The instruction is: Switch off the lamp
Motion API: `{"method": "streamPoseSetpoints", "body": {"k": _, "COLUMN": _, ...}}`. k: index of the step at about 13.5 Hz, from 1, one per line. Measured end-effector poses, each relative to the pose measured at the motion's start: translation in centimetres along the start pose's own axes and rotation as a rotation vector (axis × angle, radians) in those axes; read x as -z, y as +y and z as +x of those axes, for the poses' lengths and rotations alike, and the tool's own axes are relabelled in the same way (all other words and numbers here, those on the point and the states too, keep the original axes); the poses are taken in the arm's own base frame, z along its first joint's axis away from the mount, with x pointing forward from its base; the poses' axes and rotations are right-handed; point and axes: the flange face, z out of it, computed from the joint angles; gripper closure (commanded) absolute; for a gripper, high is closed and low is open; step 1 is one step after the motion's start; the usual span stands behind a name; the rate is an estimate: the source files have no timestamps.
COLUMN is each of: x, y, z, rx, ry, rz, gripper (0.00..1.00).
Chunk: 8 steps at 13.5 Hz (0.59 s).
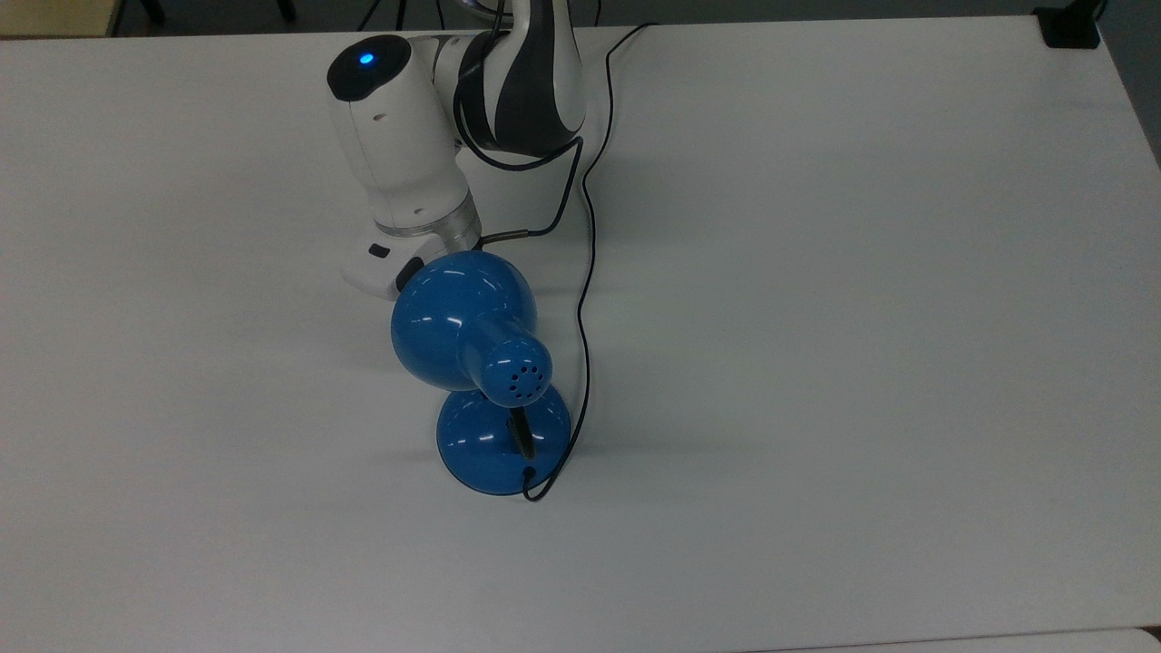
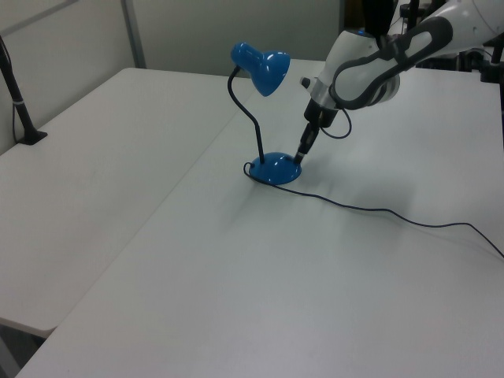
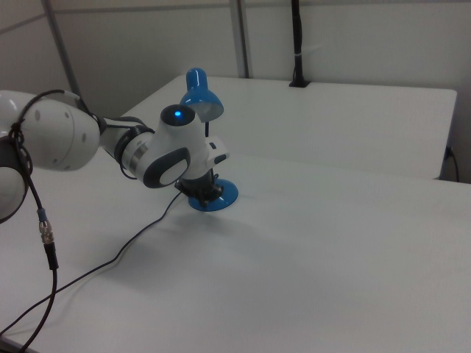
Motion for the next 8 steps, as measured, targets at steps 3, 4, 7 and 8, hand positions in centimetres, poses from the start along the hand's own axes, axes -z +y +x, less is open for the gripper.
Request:
{"method": "streamPoseSetpoints", "body": {"k": 3, "x": 4.3, "y": 0.3, "z": -1.1, "rx": 0.054, "ry": -0.196, "rz": 0.057, "gripper": 0.40}}
{"method": "streamPoseSetpoints", "body": {"k": 4, "x": 6.8, "y": 0.4, "z": -1.6, "rx": 0.070, "ry": -0.257, "rz": 0.063, "gripper": 0.00}}
{"method": "streamPoseSetpoints", "body": {"k": 7, "x": 14.1, "y": 0.1, "z": -2.5, "rx": 0.102, "ry": -0.376, "rz": 0.059, "gripper": 0.00}}
{"method": "streamPoseSetpoints", "body": {"k": 8, "x": 16.7, "y": -0.1, "z": -2.3, "rx": 0.111, "ry": -0.390, "rz": 0.055, "gripper": 0.00}}
